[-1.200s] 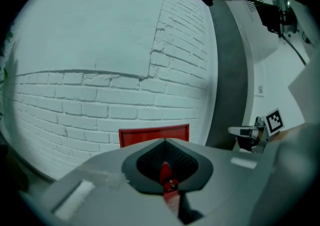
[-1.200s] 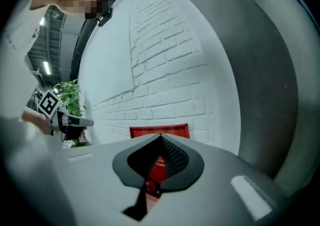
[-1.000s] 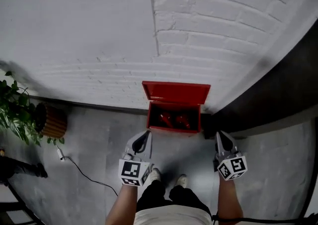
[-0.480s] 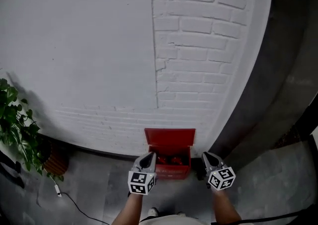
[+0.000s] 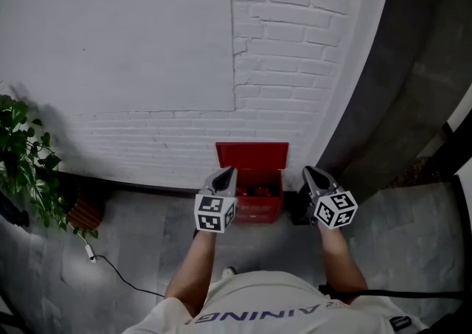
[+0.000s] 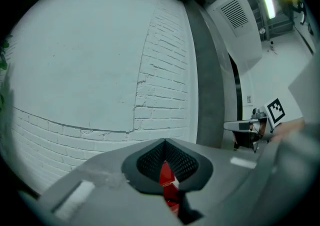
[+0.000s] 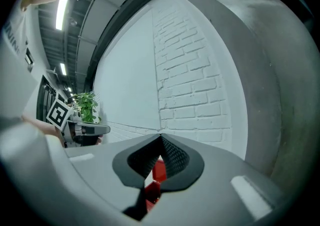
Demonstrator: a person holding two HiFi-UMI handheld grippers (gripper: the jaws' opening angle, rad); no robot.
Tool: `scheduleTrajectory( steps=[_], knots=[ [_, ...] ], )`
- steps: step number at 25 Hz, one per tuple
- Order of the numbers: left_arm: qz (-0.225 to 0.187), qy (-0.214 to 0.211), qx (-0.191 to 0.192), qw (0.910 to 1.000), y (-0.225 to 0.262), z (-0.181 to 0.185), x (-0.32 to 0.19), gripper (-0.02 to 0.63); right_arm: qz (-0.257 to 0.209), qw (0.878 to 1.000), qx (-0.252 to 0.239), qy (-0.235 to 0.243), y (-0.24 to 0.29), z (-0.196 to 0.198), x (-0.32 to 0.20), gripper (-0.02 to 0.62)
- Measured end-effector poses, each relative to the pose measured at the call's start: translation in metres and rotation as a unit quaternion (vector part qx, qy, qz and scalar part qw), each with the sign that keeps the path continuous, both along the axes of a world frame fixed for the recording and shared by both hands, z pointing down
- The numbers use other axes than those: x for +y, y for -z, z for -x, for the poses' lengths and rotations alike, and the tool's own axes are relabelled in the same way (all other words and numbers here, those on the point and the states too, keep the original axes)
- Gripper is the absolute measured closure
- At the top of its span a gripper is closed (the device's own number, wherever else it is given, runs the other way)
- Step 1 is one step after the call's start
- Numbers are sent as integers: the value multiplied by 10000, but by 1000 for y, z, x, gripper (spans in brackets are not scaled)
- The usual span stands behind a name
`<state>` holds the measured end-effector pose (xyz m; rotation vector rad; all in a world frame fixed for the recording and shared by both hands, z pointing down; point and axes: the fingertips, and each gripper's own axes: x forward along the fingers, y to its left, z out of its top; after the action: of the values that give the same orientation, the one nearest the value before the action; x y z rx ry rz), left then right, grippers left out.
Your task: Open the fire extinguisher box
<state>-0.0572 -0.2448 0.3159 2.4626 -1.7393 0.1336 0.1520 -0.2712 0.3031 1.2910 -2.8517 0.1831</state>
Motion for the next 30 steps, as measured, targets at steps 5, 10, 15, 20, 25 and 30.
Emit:
scheduleTrajectory(
  steps=[5,10,15,20,25,30],
  knots=[
    [-42,-58,-26,10000,6,-1,8,600,-72,10000,-26,15,7,5,10,589],
    [-106,-43,-50,9999,13,4,15,600,-72,10000,-17,-20,10,3,16,591],
    [-118,113,-43,9999,16,20,15,600,-76,10000,-36,-33,14,5,15,591],
    [-139,242,-41,9996,18,33,14,600,-89,9999,-41,-83,15,3,13,591],
    [-89,278,-33,9996,15,39,15,600,-90,9999,1,-108,14,1,13,591],
    [-97,285,-35,9995,16,42,14,600,-95,9999,14,-105,14,1,12,590]
  ],
)
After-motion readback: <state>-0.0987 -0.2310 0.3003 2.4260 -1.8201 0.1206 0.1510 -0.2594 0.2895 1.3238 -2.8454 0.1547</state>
